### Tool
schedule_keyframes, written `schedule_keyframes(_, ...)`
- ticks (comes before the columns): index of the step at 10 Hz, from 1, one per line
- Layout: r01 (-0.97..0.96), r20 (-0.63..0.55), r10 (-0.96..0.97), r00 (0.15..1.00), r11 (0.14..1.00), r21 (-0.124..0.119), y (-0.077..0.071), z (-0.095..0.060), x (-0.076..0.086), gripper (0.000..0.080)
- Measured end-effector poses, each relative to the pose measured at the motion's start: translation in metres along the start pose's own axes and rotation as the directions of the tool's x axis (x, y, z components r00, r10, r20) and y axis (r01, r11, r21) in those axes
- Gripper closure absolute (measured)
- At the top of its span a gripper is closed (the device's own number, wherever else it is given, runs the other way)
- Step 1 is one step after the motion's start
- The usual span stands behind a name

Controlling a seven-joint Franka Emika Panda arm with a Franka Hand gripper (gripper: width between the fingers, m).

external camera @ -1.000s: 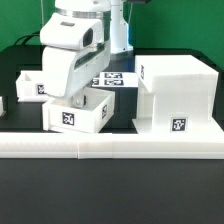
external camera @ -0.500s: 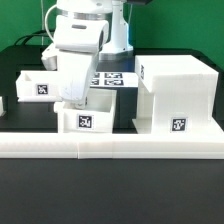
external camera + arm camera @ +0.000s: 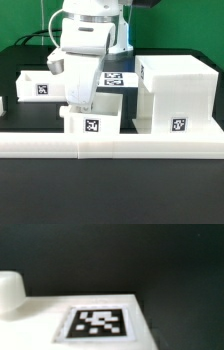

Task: Assemble drawer

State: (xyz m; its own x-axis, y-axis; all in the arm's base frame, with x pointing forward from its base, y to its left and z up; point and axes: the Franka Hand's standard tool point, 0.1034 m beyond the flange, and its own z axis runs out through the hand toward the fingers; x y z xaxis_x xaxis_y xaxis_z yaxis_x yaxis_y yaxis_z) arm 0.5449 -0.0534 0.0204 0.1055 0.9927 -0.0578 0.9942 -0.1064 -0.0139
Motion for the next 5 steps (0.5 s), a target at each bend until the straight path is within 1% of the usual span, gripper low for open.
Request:
schedule_keyframes(1,0.000,0.000,0.000,1.000,1.000,0.001,0.000,0.000,0.001,0.0757)
schedule_keyframes(2,0.015,0.001,-0.015,1.000,1.000,-0.001,0.002,-0.001,0.006,0.0757)
schedule_keyframes(3,0.048,0.006,-0.048,0.999,0.999,-0.012,0.006,-0.002,0.015,0.0757)
schedule_keyframes(5,0.053,0.007,-0.053,0.999,0.999,-0.008,0.006,-0.002,0.014,0.0757)
